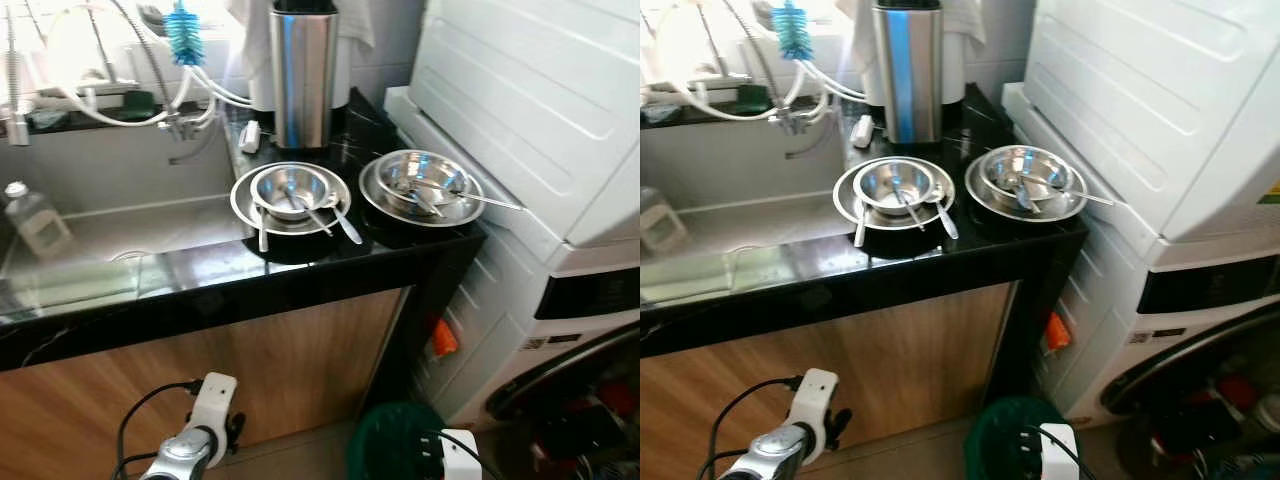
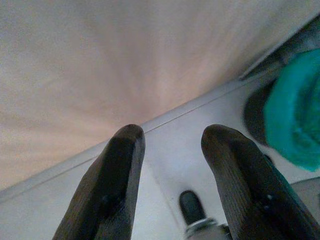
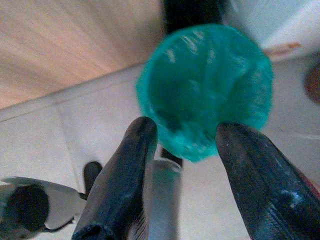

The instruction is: Kitchen organization

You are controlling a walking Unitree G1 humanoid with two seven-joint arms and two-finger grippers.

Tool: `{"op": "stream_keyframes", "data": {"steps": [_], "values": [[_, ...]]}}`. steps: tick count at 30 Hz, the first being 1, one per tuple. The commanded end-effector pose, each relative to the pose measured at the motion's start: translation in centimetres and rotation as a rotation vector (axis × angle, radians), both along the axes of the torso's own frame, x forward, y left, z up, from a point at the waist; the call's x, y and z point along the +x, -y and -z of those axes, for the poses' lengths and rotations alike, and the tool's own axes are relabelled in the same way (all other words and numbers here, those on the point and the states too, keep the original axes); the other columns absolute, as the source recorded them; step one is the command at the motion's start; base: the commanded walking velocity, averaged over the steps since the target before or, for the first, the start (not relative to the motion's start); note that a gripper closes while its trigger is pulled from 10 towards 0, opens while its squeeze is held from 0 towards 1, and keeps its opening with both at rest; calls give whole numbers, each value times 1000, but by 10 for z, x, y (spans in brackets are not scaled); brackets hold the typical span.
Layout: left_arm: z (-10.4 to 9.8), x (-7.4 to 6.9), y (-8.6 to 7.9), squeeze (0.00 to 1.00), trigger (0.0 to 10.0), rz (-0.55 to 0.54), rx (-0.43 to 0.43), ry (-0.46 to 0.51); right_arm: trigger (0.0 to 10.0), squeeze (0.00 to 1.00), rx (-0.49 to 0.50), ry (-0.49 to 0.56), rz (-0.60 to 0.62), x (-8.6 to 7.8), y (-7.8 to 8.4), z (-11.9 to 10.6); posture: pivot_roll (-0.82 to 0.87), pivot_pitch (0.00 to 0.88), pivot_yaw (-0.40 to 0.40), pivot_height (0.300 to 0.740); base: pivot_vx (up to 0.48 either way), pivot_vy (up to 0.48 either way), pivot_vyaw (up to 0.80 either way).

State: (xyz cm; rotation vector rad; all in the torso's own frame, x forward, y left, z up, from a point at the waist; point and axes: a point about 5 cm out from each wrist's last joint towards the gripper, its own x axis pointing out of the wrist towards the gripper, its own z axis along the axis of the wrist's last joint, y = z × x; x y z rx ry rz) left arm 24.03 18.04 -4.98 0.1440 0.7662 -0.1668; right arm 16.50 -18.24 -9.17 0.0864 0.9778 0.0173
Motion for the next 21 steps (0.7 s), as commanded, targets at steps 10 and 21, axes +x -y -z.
{"op": "stream_keyframes", "data": {"steps": [10, 21], "values": [[2, -2, 4, 0, 10000, -4, -15, -17, 10000, 0, 1, -21, 10, -8, 2, 3, -60, 0, 1, 740, 0, 370, 0], [3, -3, 3, 0, 10000, 10, -8, -23, 10000, 0, 2, -22, 11, -9, 0, 4, -63, 0, 12, 740, 0, 369, 0]]}}
